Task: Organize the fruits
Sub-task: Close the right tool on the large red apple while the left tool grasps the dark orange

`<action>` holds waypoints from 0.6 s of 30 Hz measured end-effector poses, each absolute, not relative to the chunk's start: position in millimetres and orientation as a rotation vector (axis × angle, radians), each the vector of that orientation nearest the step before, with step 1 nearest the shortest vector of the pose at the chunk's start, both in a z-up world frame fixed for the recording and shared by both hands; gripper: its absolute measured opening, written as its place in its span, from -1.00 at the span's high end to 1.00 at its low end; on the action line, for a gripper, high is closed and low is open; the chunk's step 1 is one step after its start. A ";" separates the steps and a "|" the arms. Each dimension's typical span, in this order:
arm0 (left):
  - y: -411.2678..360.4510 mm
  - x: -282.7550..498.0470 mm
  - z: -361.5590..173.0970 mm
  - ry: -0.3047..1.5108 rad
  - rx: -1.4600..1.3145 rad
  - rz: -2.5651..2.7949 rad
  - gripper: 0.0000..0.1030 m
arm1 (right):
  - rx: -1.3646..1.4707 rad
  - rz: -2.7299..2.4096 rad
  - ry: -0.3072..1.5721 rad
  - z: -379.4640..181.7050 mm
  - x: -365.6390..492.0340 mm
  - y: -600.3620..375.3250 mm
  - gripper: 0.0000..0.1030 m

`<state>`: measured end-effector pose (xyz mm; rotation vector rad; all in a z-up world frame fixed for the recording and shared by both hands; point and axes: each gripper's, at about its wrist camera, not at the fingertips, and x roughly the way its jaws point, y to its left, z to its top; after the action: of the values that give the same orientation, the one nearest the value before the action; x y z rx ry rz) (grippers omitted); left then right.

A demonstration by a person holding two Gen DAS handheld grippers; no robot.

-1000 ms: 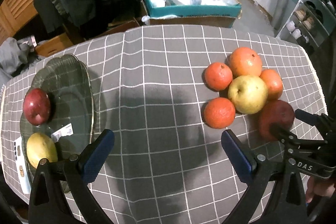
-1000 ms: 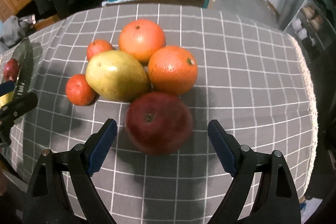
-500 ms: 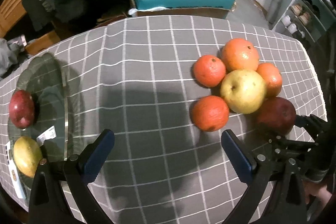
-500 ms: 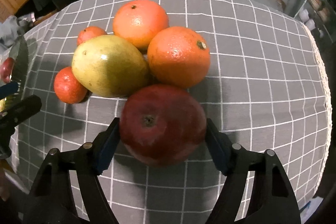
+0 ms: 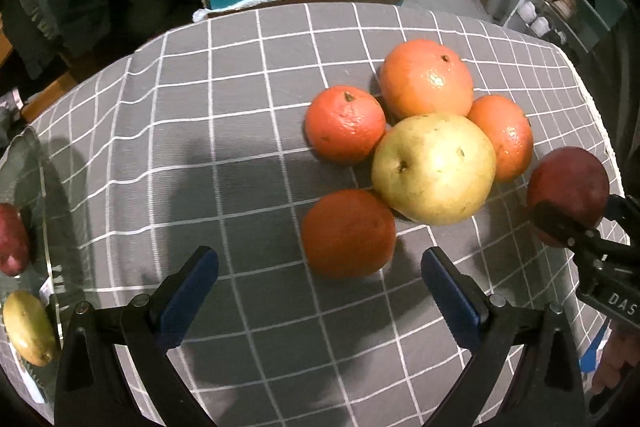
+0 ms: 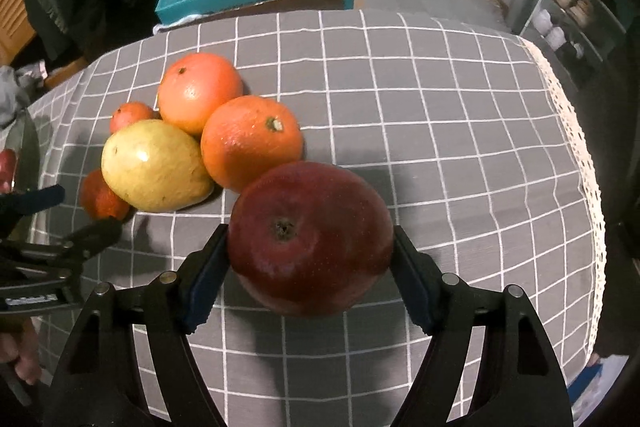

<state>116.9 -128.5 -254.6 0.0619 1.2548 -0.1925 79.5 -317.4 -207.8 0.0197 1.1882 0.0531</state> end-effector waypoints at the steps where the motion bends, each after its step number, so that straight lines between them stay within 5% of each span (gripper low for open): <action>1: -129.6 117.3 -256.3 1.256 0.063 -0.191 -0.98 | 0.017 0.053 1.188 -207.7 79.9 -317.7 -0.48; 6: -131.9 118.3 -259.8 1.244 0.075 -0.182 -0.79 | 0.016 0.057 1.190 -210.6 80.9 -317.1 -0.48; 11: -134.7 120.0 -258.0 1.227 0.081 -0.188 -0.35 | 0.015 0.061 1.191 -210.8 84.0 -316.8 -0.48; 14: -133.2 119.3 -254.4 1.229 0.022 -0.234 0.12 | 0.010 0.064 1.189 -210.5 86.2 -314.4 -0.48; 18: -137.0 115.3 -250.8 1.209 0.080 -0.204 0.13 | -0.002 0.066 1.182 -208.6 87.6 -310.3 -0.48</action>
<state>115.3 -137.0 -250.8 0.0798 1.2089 -0.2036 87.6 -310.3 -208.6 -0.0023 1.1818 0.0656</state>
